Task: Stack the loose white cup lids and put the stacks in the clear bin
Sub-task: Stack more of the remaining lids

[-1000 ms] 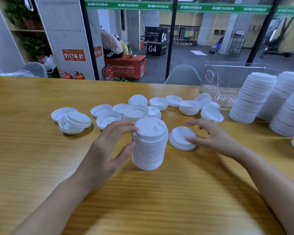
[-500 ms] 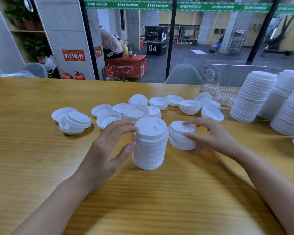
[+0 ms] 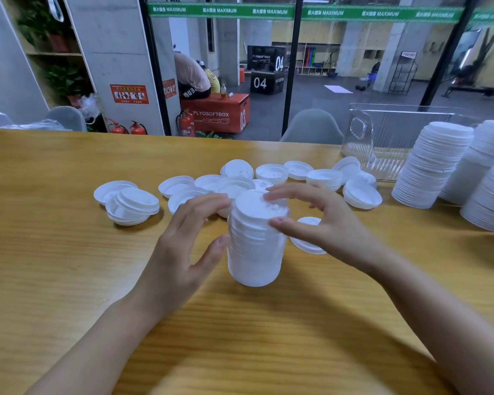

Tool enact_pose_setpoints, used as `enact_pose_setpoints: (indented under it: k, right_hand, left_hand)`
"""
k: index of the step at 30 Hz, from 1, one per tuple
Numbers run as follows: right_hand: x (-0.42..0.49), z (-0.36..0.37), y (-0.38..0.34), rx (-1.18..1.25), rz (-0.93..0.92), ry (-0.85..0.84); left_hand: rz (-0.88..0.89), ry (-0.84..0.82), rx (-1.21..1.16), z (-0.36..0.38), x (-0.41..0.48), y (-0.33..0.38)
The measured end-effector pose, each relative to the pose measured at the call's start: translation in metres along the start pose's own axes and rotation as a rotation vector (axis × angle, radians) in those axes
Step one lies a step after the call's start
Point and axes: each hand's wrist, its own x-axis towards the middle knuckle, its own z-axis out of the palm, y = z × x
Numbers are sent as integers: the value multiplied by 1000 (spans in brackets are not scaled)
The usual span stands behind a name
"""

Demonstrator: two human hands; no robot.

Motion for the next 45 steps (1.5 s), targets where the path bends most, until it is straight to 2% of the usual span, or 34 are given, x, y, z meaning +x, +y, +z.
enact_pose_setpoints:
  k: [14, 19, 21, 24, 27, 32, 36, 40, 43, 45]
  right_hand:
    - [-4, 3, 6, -3, -30, -24]
    - [-10, -18, 31, -47, 12, 84]
    - [-14, -24, 54, -192, 72, 41]
    - [-19, -29, 86, -465, 217, -141]
    - [-20, -32, 97, -452, 288, -200]
    - [-20, -33, 99, -465, 251, -217]
    - [-20, -31, 100, -382, 251, -164]
    - [-15, -29, 73, -18, 253, 1]
    - [-8, -26, 39, 160, 165, 96]
    - [-4, -21, 18, 162, 96, 67]
  left_hand:
    - [-5, -43, 45, 1, -2, -1]
    - [-9, -41, 30, 1, -1, -2]
    - [-6, -43, 27, 1, -1, -2]
    - [0, -42, 27, 2, -1, -2]
    - [8, -39, 34, 1, -1, -2]
    - [12, -40, 35, 2, -1, -2]
    - [15, -38, 28, 2, -1, -2]
    - [10, -39, 26, 2, 0, -3]
    - [1, -31, 21, 2, 0, -3]
    - [-12, -27, 0, 2, 0, -2]
